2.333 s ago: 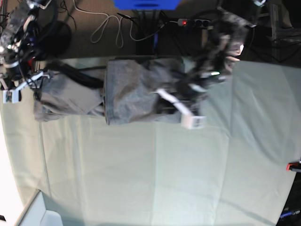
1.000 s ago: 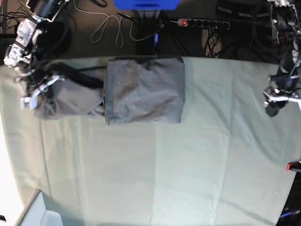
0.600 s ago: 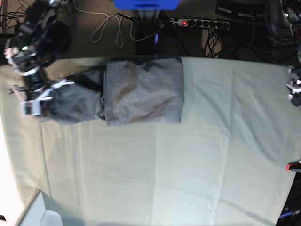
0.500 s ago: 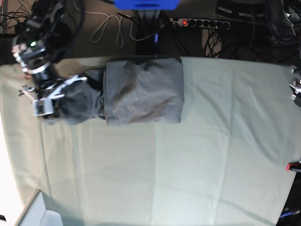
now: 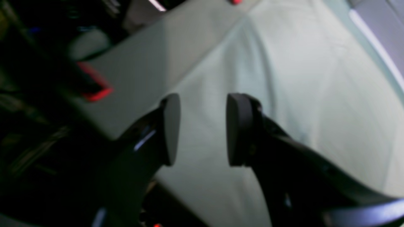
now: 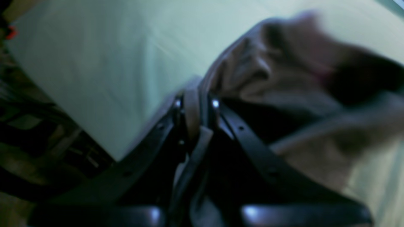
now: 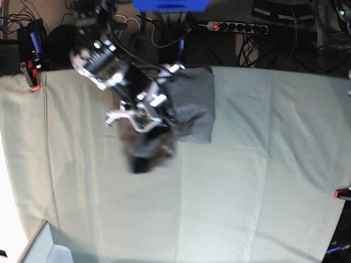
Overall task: Layout the t-shirt on the table in an organized manner, then fold the t-shirt properly
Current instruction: 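Lift the other strip end with the right gripper and fold it onto the middle, then grasp the folded bundle's sides with both grippers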
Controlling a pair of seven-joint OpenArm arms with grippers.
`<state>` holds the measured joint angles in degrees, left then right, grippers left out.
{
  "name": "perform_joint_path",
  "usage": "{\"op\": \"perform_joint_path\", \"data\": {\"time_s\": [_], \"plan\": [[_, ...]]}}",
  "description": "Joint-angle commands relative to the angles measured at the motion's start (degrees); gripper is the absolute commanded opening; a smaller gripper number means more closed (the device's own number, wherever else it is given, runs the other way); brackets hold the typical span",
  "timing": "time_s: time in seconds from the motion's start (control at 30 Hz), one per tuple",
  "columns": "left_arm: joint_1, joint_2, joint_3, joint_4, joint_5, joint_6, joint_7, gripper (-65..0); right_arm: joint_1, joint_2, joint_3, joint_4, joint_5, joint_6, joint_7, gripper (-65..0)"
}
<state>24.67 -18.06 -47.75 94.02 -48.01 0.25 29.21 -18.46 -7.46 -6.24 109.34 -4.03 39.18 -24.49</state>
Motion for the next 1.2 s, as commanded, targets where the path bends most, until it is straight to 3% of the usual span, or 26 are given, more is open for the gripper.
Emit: {"op": "perform_joint_path", "data": {"time_s": [0.0, 0.13, 0.37, 0.6, 0.73, 0.9, 1.17], "plan": [[0.1, -1.0, -0.6, 1.1, -0.5, -0.2, -1.5, -41.2, 1.2, -0.4, -1.4, -0.5, 1.3, 0.8, 1.9, -65.0], [0.3, -1.1, -0.6, 1.1, -0.5, -0.2, -1.5, -41.2, 4.4, -0.2, -5.8, -6.6, 1.4, -2.7, 2.0, -65.0], [1.0, -0.8, -0.6, 1.1, -0.5, -0.2, -1.5, -41.2, 6.4, -0.2, -10.9, -13.6, 1.4, -2.8, 1.9, -65.0], [1.0, -0.8, -0.6, 1.1, -0.5, -0.2, -1.5, -41.2, 7.2, 2.9, -16.7, -17.1, 1.4, -2.8, 1.8, -41.1], [0.7, -0.7, -0.3, 1.1, -0.5, -0.2, -1.5, -41.2, 5.3, 3.6, -16.1, -10.7, 1.7, -2.8, 1.6, -32.0], [0.3, 1.1, -0.2, 1.4, -0.5, -0.2, -1.5, -41.2, 2.3, 4.1, -11.2, -4.2, 1.4, -3.1, 1.6, -31.4], [-0.4, 4.5, 0.8, 7.4, -0.5, -0.2, -1.4, -41.2, 2.3, 3.7, -9.6, -10.3, 1.4, -3.1, 1.6, -31.1]]}}
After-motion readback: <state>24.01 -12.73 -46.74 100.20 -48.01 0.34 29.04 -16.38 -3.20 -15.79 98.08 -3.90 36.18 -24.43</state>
